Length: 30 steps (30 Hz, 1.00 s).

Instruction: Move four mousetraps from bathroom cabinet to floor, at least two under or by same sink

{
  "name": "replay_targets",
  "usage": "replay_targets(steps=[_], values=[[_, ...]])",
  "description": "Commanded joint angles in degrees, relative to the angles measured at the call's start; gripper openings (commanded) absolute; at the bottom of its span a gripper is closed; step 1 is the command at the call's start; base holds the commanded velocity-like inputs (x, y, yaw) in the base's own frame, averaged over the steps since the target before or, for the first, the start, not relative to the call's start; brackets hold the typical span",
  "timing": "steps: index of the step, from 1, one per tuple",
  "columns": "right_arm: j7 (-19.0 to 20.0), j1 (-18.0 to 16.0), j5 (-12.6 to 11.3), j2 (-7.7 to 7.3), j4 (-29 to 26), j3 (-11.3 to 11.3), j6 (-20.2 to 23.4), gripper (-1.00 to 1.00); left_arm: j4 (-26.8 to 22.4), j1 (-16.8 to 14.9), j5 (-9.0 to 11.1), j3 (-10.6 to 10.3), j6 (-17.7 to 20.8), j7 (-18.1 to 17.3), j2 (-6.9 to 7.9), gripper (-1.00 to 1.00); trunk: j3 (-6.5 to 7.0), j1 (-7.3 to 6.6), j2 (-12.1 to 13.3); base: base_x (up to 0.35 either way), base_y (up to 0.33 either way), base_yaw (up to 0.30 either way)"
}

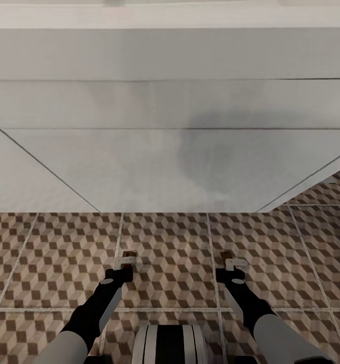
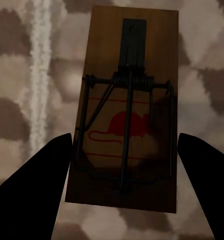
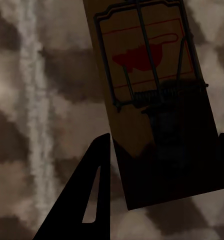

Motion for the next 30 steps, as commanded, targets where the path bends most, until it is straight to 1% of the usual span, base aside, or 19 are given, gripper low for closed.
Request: replay_targets(steps=[1,17,30], values=[[-0.4,0.0,-0.7,-0.03,-0.1,0.5,0.2,-1.0,-0.1,0.0,0.6,-0.2,0.2,0.5,0.06,-1.0,-0.03,-0.01,0.0,0.0,0.0,0.0],[-0.4,0.0,-0.7,0.04,-0.2,0.6,0.2,-1.0,-0.1,0.0,0.7,-0.2,0.0,0.5,0.19,-1.0,-0.03,-0.01,0.0,0.008,0.0,0.0],[-0.4,0.0,-0.7,0.21,-0.2,0.6,0.2,-1.0,-0.1,0.0,0.8,-0.2,-0.1,0.4,0.22,-1.0,-0.03,-0.01,0.0,0.174,0.0,0.0]])
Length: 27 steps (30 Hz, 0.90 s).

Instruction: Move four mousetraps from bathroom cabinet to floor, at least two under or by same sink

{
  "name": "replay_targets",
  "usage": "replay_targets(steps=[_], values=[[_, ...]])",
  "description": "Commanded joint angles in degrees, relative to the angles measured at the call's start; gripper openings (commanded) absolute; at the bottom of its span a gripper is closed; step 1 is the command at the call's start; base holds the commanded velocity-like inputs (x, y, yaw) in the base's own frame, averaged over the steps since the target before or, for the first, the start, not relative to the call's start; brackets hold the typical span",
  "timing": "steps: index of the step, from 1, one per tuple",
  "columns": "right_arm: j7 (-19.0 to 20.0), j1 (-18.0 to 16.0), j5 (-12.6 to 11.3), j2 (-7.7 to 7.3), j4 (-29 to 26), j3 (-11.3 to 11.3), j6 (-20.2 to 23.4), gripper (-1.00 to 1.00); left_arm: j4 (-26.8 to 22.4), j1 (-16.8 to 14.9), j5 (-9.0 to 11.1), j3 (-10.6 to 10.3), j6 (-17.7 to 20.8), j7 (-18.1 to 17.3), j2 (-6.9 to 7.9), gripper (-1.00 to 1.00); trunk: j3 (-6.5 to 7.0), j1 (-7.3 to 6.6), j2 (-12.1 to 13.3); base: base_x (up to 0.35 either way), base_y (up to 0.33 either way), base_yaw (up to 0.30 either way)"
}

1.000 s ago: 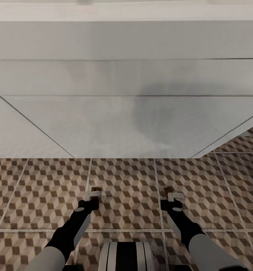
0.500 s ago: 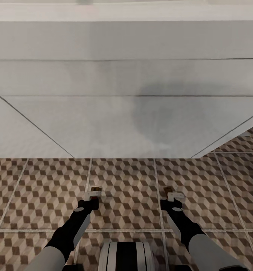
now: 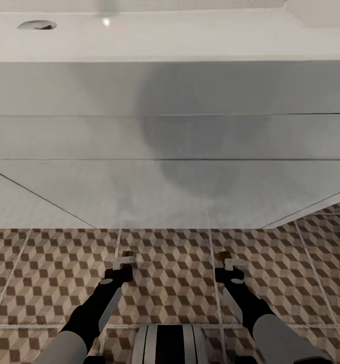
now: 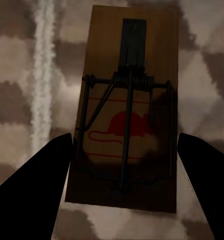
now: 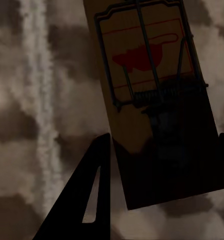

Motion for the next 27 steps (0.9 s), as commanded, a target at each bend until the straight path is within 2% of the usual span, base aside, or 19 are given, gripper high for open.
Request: replay_targets(steps=[1,13,27], values=[[-0.4,0.0,-0.7,-0.05,-0.1,0.5,0.3,-1.0,-0.1,0.0,0.6,-0.2,0.2,0.5,0.06,-1.0,-0.03,0.0,0.0,0.087,0.0,0.0],[-0.4,0.0,-0.7,-0.03,-0.1,0.5,0.2,-1.0,-0.1,0.0,0.6,-0.2,0.2,0.6,0.03,-1.0,-0.03,0.0,0.0,0.022,0.0,0.0],[-0.7,0.0,-0.6,0.04,-0.1,0.5,0.0,-1.0,-0.1,0.0,0.6,-0.2,0.2,0.5,0.03,-1.0,-0.03,0.0,0.0,0.087,0.0,0.0]])
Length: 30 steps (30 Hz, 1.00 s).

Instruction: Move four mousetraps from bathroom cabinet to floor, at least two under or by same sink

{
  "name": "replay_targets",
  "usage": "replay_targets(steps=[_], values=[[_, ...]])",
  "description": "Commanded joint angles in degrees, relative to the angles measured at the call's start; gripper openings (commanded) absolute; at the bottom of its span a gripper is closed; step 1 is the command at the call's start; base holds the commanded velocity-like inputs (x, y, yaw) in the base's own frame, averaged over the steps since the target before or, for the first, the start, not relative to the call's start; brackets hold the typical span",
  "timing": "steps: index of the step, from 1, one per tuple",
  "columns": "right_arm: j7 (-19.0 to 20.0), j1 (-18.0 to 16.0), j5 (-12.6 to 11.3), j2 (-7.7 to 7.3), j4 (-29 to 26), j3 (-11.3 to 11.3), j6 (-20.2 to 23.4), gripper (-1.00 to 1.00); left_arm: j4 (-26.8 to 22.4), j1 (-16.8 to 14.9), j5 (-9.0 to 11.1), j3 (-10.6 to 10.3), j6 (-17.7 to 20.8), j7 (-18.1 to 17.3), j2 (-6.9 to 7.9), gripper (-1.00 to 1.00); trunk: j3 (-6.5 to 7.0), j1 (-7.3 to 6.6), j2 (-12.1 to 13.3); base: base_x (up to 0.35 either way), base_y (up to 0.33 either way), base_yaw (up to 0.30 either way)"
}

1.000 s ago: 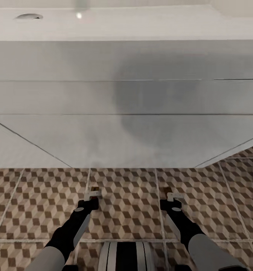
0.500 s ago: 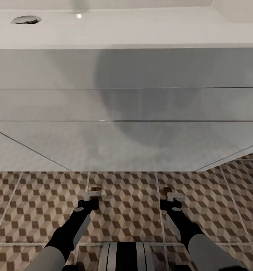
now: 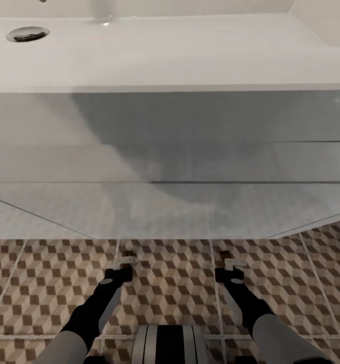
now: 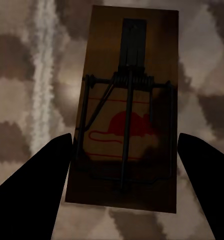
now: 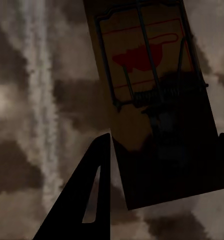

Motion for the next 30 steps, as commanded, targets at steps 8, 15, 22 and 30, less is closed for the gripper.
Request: replay_targets(steps=[8,15,22,30], values=[[-0.9,0.0,-0.7,-0.18,-0.1,0.3,0.3,-1.0,0.0,0.0,0.5,-0.3,0.2,0.5,0.0,-1.0,-0.03,-0.01,0.0,0.004,0.0,0.0],[-0.9,-2.8,-1.1,-0.1,1.8,0.2,-0.5,-1.0,0.0,-0.7,0.5,0.1,0.1,0.4,0.35,-1.0,-0.03,-0.01,0.0,0.0,0.0,0.0],[-0.9,-4.2,-1.1,-0.05,3.4,0.2,-2.7,-1.0,0.9,-2.7,0.6,0.1,0.1,0.3,0.37,-1.0,-0.03,-0.01,0.0,0.0,0.0,0.0],[-0.7,-5.6,-0.9,0.93,4.2,0.3,-3.2,-1.0,2.9,-4.6,0.5,0.2,-2.3,0.1,0.28,-1.0,-0.03,-0.01,0.0,0.0,0.0,0.0]])
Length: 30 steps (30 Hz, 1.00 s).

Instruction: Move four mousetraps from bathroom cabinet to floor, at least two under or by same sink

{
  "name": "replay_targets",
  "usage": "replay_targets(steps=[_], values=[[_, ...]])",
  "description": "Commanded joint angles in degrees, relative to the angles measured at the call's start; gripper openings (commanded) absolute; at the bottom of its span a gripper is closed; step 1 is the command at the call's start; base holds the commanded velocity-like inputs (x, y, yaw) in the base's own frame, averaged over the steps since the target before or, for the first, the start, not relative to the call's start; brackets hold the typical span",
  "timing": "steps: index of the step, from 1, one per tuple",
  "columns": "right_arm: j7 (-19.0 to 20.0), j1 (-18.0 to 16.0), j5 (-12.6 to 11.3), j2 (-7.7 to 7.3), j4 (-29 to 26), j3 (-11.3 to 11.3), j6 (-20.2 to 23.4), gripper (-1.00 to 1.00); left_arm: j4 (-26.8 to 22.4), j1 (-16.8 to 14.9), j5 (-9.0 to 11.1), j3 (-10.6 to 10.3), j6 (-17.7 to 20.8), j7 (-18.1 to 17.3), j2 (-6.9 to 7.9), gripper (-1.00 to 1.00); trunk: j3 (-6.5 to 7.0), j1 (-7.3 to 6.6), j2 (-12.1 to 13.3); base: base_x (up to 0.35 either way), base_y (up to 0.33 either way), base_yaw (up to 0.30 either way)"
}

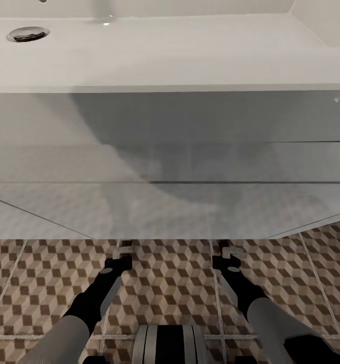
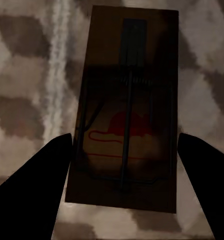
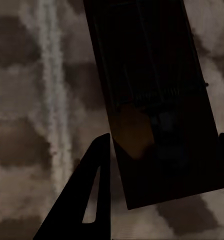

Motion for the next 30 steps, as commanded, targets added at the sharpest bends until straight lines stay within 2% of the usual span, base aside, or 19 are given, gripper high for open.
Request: replay_targets(steps=[1,5,12,30], values=[[-0.3,0.0,-0.7,0.07,-0.1,0.5,0.1,-1.0,0.1,-0.1,0.5,-0.3,-0.7,0.5,0.05,-1.0,-0.03,-0.01,0.0,0.0,0.0,0.0],[-0.3,-0.1,-0.5,0.42,0.0,0.5,0.1,-1.0,0.7,-0.2,0.6,-0.3,-4.0,0.2,0.16,-1.0,-0.03,-0.01,0.0,0.0,0.0,0.0],[-0.2,-0.1,-0.4,0.48,-0.1,0.6,0.4,-1.0,0.9,-0.3,0.7,-0.3,-5.1,0.0,0.22,-1.0,-0.03,-0.01,0.0,0.0,0.0,0.0],[0.0,-0.1,-0.5,0.43,-0.5,0.6,0.8,-1.0,0.4,-0.3,0.9,-0.3,-1.3,-0.2,0.14,-1.0,-0.03,-0.01,0.0,0.0,0.0,0.0]])
